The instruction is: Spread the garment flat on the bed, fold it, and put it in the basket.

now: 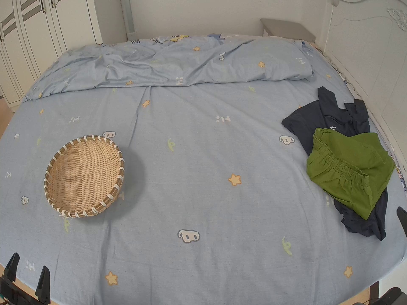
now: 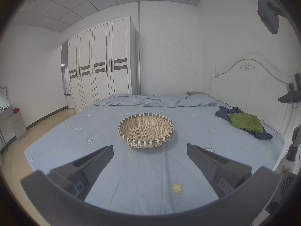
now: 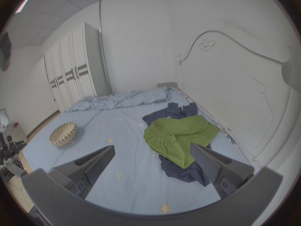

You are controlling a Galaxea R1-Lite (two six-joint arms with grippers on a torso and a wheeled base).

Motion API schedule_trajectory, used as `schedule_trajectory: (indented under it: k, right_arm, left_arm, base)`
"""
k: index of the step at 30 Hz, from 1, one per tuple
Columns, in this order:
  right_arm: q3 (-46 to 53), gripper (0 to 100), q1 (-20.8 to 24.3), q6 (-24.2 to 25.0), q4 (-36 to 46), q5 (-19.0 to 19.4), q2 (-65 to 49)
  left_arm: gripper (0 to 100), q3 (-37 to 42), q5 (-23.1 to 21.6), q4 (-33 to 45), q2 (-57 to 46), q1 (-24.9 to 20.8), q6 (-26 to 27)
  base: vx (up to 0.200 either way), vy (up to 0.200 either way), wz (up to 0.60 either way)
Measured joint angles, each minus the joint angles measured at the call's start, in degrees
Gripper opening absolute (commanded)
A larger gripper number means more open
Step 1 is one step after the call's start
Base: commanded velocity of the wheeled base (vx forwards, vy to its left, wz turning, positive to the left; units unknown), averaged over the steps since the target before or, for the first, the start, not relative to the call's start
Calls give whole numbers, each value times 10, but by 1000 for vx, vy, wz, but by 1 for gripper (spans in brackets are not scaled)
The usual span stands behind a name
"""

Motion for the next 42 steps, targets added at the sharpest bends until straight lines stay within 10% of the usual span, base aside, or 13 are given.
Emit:
schedule_trajectory:
  k: [20, 42]
  right_arm:
    - [-119, 100, -60, -65, -118, -27, 474]
    - [-147, 100, -107, -72, -216, -19, 657]
  left_arm:
    - [100, 0, 0, 0, 0, 0, 0]
    - [100, 0, 0, 0, 0, 0, 0]
  base:
    - [0, 0, 0]
    - [0, 0, 0]
